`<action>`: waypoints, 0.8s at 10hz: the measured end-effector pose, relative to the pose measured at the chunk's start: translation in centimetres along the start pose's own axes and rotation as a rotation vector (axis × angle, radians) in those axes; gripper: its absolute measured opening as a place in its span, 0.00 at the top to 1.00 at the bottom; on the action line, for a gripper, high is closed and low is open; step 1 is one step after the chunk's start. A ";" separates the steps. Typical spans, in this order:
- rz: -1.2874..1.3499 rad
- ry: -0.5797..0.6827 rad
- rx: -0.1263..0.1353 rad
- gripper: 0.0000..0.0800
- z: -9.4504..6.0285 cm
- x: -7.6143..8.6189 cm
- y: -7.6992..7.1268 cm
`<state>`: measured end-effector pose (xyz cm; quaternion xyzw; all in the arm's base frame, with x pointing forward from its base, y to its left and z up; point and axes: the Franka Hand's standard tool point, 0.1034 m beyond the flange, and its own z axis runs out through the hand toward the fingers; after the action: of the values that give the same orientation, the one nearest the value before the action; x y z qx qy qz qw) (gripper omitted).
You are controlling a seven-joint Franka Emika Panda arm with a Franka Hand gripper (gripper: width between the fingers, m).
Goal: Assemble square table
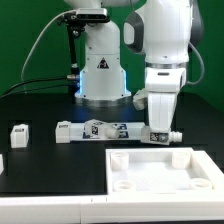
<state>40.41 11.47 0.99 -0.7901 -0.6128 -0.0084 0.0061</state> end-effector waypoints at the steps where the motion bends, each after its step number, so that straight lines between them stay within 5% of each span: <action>1: -0.086 -0.003 -0.002 0.65 0.0 0.3 -0.1; 3: -0.455 -0.007 -0.011 0.64 -0.3 2.1 -0.7; 8: -0.851 -0.026 -0.014 0.64 -0.1 1.3 -0.9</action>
Offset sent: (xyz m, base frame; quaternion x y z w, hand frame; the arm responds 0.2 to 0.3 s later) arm -0.0104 0.0102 0.0067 -0.0439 0.0240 -0.3856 0.9213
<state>39.87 12.96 1.10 -0.4666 -0.8844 -0.0046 -0.0111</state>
